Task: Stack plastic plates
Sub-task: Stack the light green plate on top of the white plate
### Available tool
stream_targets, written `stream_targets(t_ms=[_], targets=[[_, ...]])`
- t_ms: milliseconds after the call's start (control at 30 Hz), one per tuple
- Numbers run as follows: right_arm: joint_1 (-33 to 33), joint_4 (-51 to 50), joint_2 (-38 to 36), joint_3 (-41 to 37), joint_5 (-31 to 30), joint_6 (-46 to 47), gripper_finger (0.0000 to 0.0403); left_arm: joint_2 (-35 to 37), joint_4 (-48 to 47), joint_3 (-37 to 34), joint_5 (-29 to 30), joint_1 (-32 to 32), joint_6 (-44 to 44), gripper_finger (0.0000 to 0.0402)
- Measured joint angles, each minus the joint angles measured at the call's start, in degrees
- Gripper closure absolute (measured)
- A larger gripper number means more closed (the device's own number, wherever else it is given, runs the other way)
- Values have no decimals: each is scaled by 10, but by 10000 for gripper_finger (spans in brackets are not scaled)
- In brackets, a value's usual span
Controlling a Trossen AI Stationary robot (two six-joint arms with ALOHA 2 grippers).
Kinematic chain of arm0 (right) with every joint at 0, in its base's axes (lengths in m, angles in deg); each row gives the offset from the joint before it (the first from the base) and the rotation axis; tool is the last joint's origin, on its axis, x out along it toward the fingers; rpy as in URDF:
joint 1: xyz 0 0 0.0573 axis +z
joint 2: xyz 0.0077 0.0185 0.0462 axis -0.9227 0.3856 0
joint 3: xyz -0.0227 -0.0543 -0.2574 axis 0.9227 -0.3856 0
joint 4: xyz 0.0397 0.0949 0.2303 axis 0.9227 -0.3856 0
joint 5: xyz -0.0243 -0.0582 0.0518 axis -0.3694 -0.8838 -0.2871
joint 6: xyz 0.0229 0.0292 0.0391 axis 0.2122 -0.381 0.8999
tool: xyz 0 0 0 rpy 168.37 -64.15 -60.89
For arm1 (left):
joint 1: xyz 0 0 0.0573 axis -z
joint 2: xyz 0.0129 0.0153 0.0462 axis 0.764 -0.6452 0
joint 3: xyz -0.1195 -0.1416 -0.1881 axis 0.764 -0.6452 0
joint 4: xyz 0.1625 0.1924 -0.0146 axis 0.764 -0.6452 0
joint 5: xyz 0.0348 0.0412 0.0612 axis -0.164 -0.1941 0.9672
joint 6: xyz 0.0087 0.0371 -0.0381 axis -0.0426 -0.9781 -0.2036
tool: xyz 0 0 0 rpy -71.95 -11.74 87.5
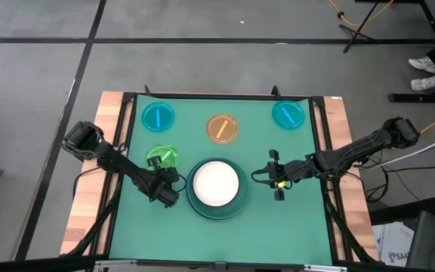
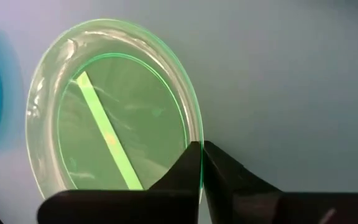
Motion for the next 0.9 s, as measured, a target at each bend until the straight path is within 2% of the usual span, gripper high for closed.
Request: stream_targets(t_ms=[300, 533, 767, 900], targets=[[0, 0, 0, 0, 0, 0, 276, 0, -39, 76, 11, 7, -39, 400], [0, 0, 0, 0, 0, 0, 276, 0, -77, 165, 59, 27, -73, 401], [0, 0, 0, 0, 0, 0, 276, 0, -46, 231, 99, 42, -149, 401], [0, 0, 0, 0, 0, 0, 276, 1, 27, 236, 100, 42, -202, 401]])
